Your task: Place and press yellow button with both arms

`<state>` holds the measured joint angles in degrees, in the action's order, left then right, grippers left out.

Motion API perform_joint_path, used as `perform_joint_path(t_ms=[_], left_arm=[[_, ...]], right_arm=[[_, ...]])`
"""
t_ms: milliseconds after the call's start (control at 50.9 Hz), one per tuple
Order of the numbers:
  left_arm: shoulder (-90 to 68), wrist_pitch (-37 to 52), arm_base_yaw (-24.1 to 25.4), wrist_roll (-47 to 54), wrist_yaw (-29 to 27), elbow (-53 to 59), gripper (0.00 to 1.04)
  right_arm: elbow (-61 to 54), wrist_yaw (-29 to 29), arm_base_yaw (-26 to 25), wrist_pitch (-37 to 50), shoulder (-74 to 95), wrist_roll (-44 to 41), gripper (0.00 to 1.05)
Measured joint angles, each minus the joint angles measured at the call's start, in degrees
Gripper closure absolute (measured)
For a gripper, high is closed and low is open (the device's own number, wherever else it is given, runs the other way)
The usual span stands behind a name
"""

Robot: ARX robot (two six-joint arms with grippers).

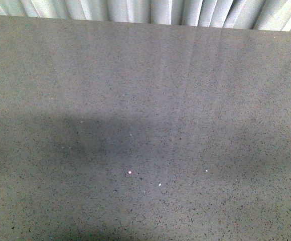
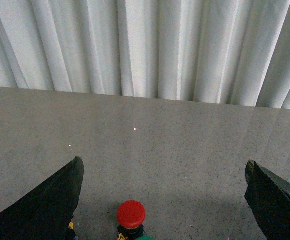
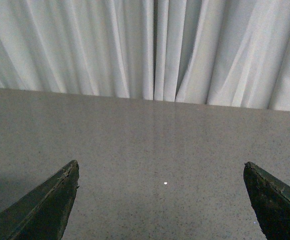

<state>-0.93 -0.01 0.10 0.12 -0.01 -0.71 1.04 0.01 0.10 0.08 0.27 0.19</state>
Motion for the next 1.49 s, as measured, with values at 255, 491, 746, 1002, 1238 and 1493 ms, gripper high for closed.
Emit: perform_joint_path(t_ms=[255,491,746,1002,1238,1493], left_arm=[[0.0,0.0,0.0,0.0,0.0,0.0,0.09],[0.0,0.0,0.0,0.0,0.0,0.0,0.09],[-2.3,-4.4,1.9,-0.2,6.4,-1.7,0.09],[-39.5,7.7,15.3,3.3,20.5,-10.9,0.09],[-71.7,31.3,21.5,5.8,18.0,-14.0,0.09],[-84.7,37.8,27.4,5.9,18.7,-17.0,0.09]], right_arm=[[0.0,0.0,0.0,0.0,0.0,0.0,0.09],[0.0,0.0,0.0,0.0,0.0,0.0,0.09],[0.0,0.0,0.0,0.0,0.0,0.0,0.09],[0.0,0.0,0.0,0.0,0.0,0.0,0.09],[0.0,0.0,0.0,0.0,0.0,0.0,0.09],[0.0,0.0,0.0,0.0,0.0,0.0,0.09]])
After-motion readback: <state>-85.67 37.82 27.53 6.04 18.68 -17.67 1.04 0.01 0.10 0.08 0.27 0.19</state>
